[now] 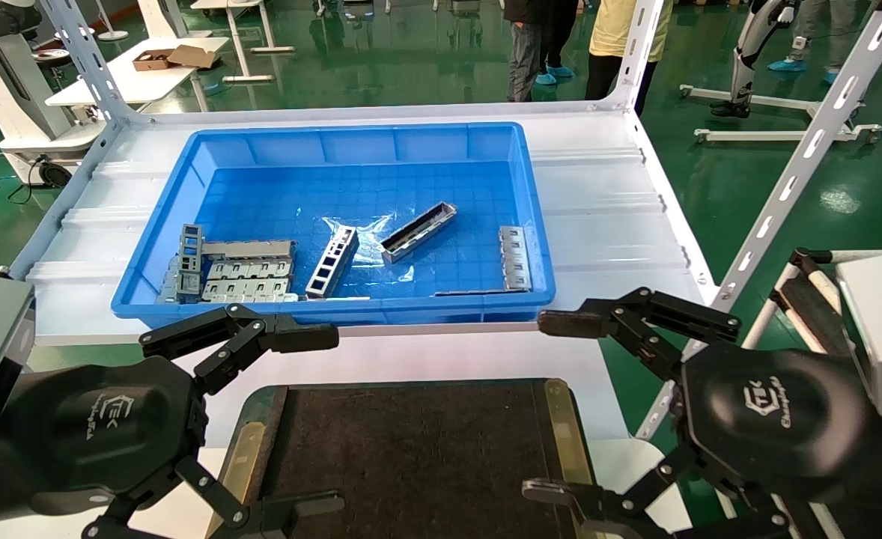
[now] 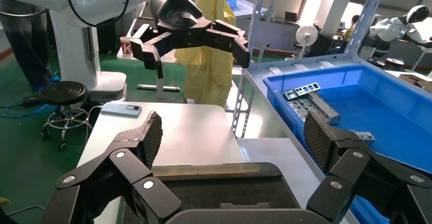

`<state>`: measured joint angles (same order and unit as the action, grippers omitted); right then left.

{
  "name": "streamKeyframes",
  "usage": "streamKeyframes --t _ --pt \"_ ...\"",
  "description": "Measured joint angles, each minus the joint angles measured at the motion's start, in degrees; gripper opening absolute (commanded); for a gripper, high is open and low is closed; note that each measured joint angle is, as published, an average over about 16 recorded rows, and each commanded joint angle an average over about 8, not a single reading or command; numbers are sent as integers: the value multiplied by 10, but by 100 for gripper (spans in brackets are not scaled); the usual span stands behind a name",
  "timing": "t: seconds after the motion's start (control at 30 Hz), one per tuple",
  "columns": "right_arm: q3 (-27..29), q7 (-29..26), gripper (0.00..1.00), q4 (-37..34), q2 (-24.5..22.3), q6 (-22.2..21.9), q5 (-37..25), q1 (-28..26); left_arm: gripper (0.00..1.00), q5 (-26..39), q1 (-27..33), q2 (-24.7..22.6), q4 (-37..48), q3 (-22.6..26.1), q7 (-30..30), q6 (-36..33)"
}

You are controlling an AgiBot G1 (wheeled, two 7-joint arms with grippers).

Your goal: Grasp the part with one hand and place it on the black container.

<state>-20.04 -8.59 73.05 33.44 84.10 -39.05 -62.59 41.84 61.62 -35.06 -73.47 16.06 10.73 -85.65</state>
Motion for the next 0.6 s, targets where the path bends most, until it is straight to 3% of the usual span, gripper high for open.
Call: streamKeyframes --t 0.6 --pt "0 0 100 0 0 0 0 0 100 0 0 0 0 0 0 0"
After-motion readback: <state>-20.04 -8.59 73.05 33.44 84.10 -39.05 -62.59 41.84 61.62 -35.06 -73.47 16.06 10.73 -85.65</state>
